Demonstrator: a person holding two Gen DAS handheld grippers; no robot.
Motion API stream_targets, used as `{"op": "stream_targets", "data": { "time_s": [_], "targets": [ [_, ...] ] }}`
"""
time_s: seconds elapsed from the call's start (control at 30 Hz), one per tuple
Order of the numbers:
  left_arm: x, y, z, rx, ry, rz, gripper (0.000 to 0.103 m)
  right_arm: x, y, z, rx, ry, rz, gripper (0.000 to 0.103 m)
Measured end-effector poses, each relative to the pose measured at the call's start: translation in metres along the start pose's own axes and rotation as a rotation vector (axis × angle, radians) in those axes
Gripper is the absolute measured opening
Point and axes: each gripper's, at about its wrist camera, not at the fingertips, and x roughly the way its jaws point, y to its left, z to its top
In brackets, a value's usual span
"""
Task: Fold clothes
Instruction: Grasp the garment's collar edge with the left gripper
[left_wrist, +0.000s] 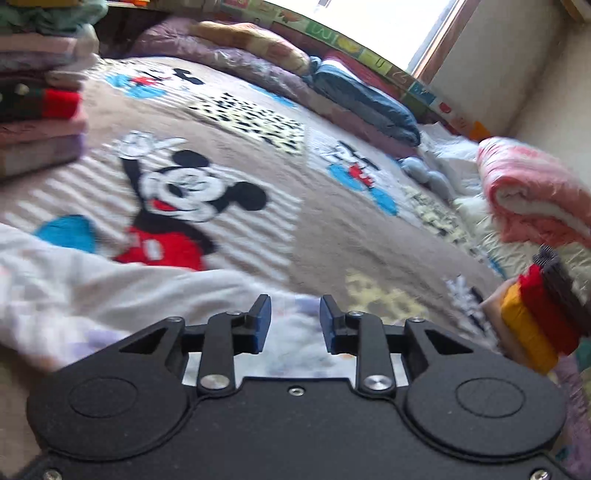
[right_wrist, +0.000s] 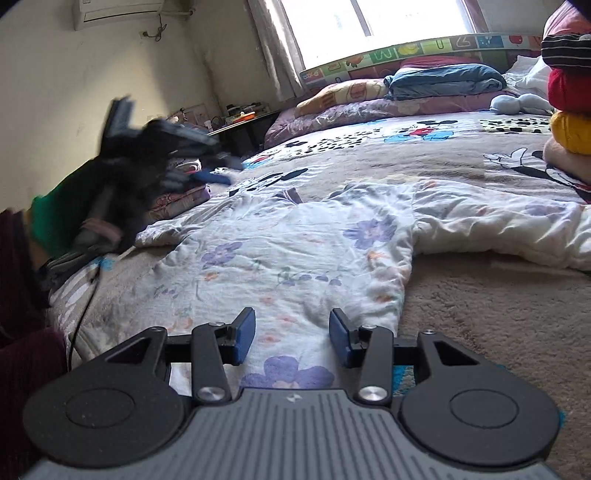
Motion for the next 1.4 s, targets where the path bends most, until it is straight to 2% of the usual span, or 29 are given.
{"op": "stream_targets", "data": {
  "time_s": [0.13, 0.2, 0.27, 0.5, 0.57, 0.63, 0.73, 0.8, 0.83, 0.93, 1.03, 1.1, 1.13, 1.23, 1.33, 1.4],
  "targets": [
    [0.038, -0.018, -0.001, 0.030, 0.043, -0.034, 0.026, 0.003, 0.003, -0.002, -0.014, 0.007, -0.017, 0.046],
    [0.079, -0.027, -0.005, 0.069, 0.108, 0.030, 0.027, 0.004, 0.004, -0.003, -0.021, 0.005, -0.025, 0.046],
    [0.067, -0.018, -0.002, 0.039, 0.080, 0.017, 0.031, 0.005, 0.004, -0.004, -0.022, 0.005, -0.029, 0.046],
    [0.001, 0.021, 0.011, -0.101, -0.061, -0.066, 0.032, 0.009, 0.001, -0.004, -0.016, 0.008, -0.034, 0.046],
    [-0.020, 0.047, 0.017, -0.159, -0.116, -0.041, 0.032, 0.009, 0.000, -0.005, -0.008, 0.004, -0.030, 0.046],
    [-0.024, 0.060, 0.020, -0.160, -0.125, -0.031, 0.032, 0.009, 0.000, -0.005, -0.010, 0.004, -0.032, 0.046],
    [0.010, 0.057, 0.010, -0.130, -0.031, -0.022, 0.032, 0.011, 0.000, -0.005, -0.011, 0.006, -0.033, 0.046],
    [0.051, 0.059, -0.005, -0.096, 0.105, 0.046, 0.033, 0.011, 0.000, -0.005, -0.009, 0.006, -0.033, 0.046],
    [0.056, 0.055, -0.008, -0.035, 0.085, 0.059, 0.036, 0.011, 0.000, -0.005, -0.010, 0.005, -0.033, 0.046],
    [0.032, 0.055, 0.003, -0.082, 0.054, 0.050, 0.034, 0.011, 0.000, -0.005, -0.014, 0.004, -0.035, 0.046],
    [-0.019, 0.073, 0.007, -0.104, -0.084, 0.044, 0.035, 0.011, -0.001, -0.005, -0.011, 0.004, -0.033, 0.046],
    [-0.049, 0.092, 0.008, -0.105, -0.135, 0.099, 0.038, 0.011, 0.000, -0.005, -0.011, 0.003, -0.033, 0.046],
    [-0.060, 0.100, 0.007, -0.081, -0.157, 0.158, 0.038, 0.010, 0.000, -0.005, -0.011, 0.003, -0.033, 0.046],
    [-0.077, 0.113, 0.002, 0.000, -0.161, 0.252, 0.038, 0.010, 0.000, -0.005, -0.012, 0.001, -0.033, 0.046],
    [-0.072, 0.109, -0.015, 0.052, -0.134, 0.263, 0.038, 0.010, 0.000, -0.005, -0.015, 0.003, -0.035, 0.046],
    [-0.052, 0.096, -0.031, 0.151, -0.099, 0.336, 0.041, 0.011, 0.000, -0.005, -0.017, 0.004, -0.037, 0.046]
  ]
}}
